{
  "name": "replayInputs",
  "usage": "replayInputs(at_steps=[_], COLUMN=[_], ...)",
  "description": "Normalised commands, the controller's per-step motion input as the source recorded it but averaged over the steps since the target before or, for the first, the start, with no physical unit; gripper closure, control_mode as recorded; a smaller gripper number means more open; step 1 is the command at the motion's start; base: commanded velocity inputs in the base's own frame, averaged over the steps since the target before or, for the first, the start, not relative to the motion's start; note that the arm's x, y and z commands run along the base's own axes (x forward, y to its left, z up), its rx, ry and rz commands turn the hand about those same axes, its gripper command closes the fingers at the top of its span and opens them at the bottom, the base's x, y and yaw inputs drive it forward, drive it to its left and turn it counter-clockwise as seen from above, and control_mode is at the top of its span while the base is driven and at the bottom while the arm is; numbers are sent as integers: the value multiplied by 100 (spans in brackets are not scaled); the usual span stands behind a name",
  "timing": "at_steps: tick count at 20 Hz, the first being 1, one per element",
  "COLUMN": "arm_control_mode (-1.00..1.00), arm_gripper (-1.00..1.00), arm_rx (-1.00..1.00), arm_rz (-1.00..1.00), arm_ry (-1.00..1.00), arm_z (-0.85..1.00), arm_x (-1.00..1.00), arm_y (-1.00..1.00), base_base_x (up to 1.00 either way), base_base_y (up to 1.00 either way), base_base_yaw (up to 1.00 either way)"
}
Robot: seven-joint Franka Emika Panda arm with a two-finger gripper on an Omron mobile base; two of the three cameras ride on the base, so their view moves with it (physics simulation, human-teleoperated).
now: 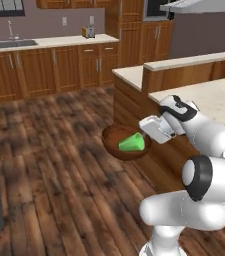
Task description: Place the cup inside the bowl on the dining table and move the bowl to any counter.
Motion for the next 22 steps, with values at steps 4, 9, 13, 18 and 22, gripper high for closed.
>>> replayInputs(at_steps=[4, 9, 13, 18, 22], arm_control_mode=[100, 100, 100, 100, 100], arm_gripper=[100, 100, 100, 100, 100], arm_rx=[0, 0, 0, 0, 0], arm_rz=[0, 0, 0, 0, 0], arm_ry=[0, 0, 0, 0, 0], arm_z=[0, 0, 0, 0, 0], arm_x=[0, 0, 0, 0, 0], arm_y=[0, 0, 0, 0, 0], base_base_x=[90, 92, 81, 76, 84], base_base_y=[67, 2, -15, -3, -1], base_base_yaw=[0, 2, 2, 1, 0])
